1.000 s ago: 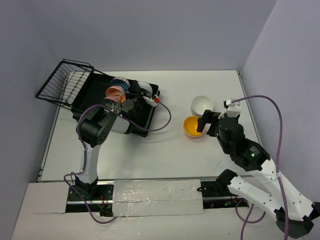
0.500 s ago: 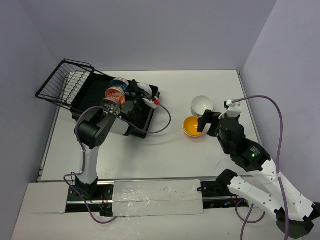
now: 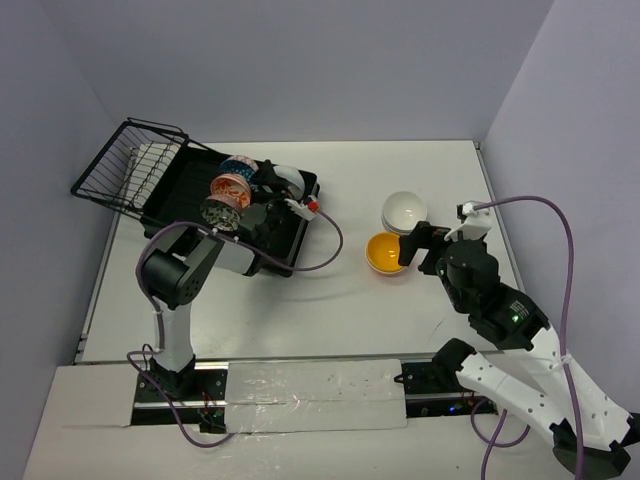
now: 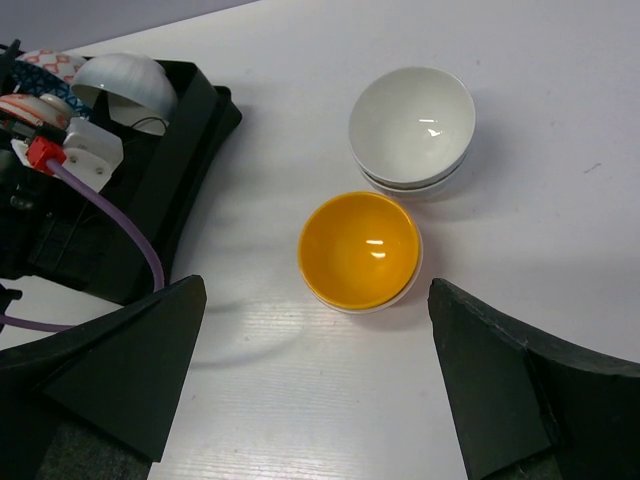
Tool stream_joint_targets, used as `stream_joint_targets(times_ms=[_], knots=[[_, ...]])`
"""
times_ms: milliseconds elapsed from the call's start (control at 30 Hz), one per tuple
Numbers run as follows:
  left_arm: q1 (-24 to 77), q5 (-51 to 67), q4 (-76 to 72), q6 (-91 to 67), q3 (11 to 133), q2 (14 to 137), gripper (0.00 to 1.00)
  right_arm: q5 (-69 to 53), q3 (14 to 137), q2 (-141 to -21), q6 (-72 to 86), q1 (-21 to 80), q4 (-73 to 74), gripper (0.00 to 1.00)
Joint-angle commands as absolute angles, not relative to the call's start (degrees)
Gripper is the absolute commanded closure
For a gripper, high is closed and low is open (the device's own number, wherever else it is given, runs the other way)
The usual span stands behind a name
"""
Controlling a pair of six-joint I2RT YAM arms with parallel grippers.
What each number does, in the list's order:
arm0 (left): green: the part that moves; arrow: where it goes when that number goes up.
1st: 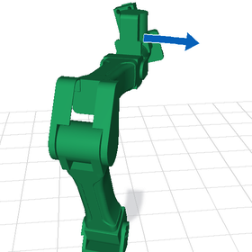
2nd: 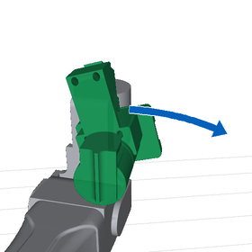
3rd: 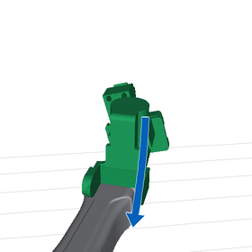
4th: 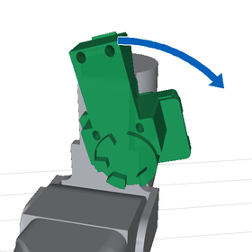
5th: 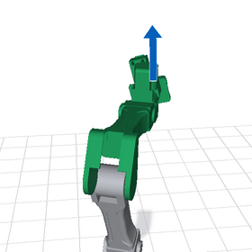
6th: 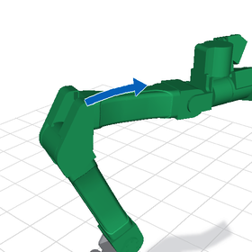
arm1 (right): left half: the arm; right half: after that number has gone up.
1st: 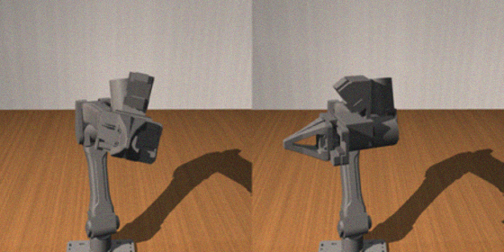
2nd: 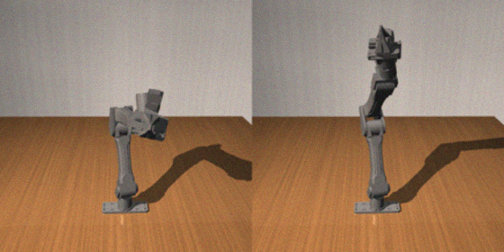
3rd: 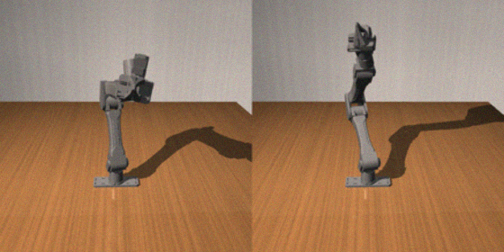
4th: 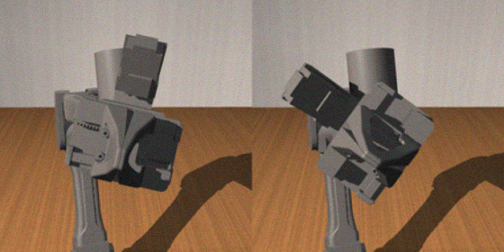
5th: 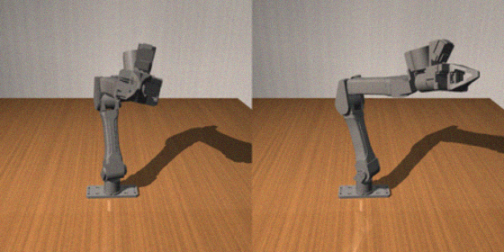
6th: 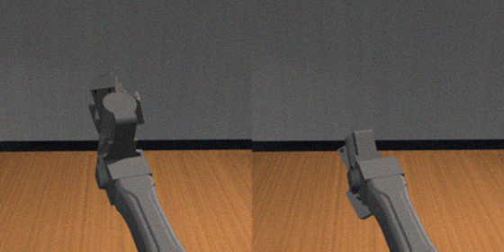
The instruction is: Load the bowls into the dish rack
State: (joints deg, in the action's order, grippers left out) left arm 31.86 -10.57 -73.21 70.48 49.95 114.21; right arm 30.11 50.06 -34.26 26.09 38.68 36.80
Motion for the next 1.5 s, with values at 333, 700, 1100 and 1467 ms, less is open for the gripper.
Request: stream_joint_targets(times_ms=[333, 700, 1100, 1467], knots=[[34.98, -11.68, -48.29, 60.49, 44.03, 92.39, 0.02, 31.81, 48.43, -29.80, 27.07, 38.41, 35.16, 0.00], [41.30, -17.67, -14.47, 28.53, 57.03, 76.91, 0.01, 34.10, 52.99, -34.97, 31.63, 37.62, 41.65, 0.00], [49.12, -9.15, 5.44, 3.10, 79.09, 83.05, 0.01, 17.24, 57.74, -49.20, 31.73, 16.10, 45.79, 0.02], [51.77, -9.49, 16.52, -7.99, 89.74, 91.93, 0.01, 6.24, 60.29, -64.15, 33.57, 1.58, 40.97, 0.13]])
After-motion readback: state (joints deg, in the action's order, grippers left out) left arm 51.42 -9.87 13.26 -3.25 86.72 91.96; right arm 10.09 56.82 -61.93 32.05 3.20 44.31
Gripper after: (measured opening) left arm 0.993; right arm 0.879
